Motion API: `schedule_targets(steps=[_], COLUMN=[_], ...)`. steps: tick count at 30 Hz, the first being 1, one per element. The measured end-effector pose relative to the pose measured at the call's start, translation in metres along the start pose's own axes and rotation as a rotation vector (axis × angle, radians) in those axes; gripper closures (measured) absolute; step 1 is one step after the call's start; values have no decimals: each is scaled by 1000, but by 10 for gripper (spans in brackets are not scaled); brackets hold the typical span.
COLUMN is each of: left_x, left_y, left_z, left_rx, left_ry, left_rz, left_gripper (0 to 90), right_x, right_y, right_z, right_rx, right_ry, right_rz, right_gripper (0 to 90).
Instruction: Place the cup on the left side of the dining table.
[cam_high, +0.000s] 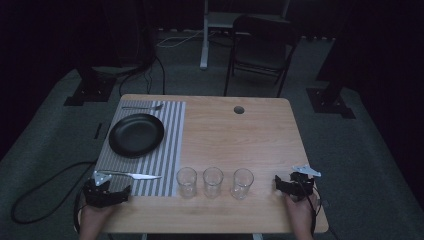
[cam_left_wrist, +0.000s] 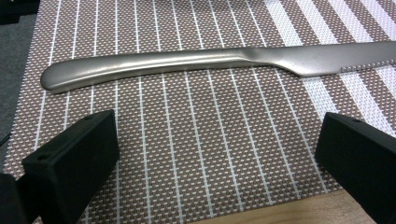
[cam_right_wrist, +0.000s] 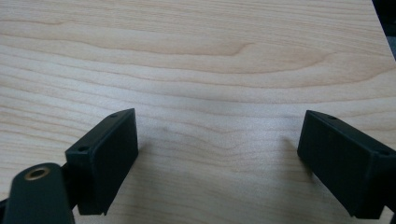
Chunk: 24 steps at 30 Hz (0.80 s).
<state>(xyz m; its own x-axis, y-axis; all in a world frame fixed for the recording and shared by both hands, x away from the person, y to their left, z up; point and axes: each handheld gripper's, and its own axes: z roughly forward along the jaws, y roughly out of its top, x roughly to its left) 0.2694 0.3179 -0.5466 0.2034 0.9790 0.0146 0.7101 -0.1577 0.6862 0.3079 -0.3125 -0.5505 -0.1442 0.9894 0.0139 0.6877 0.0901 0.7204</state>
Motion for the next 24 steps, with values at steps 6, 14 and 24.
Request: schedule_targets(steps=[6,14,24], left_x=[0,0,2], left_y=[0,0,1], left_z=[0,0,-1], left_rx=[0,1,7], left_ry=[0,-4,-39], left_rz=[-1,2,35], left_gripper=[1,3,3], right_x=[0,0,0], right_y=[0,0,0], right_z=[0,0,0], right_rx=[0,0,0], right_ry=[1,1,1], right_rz=[-1,0,0], right_gripper=[118,118,118])
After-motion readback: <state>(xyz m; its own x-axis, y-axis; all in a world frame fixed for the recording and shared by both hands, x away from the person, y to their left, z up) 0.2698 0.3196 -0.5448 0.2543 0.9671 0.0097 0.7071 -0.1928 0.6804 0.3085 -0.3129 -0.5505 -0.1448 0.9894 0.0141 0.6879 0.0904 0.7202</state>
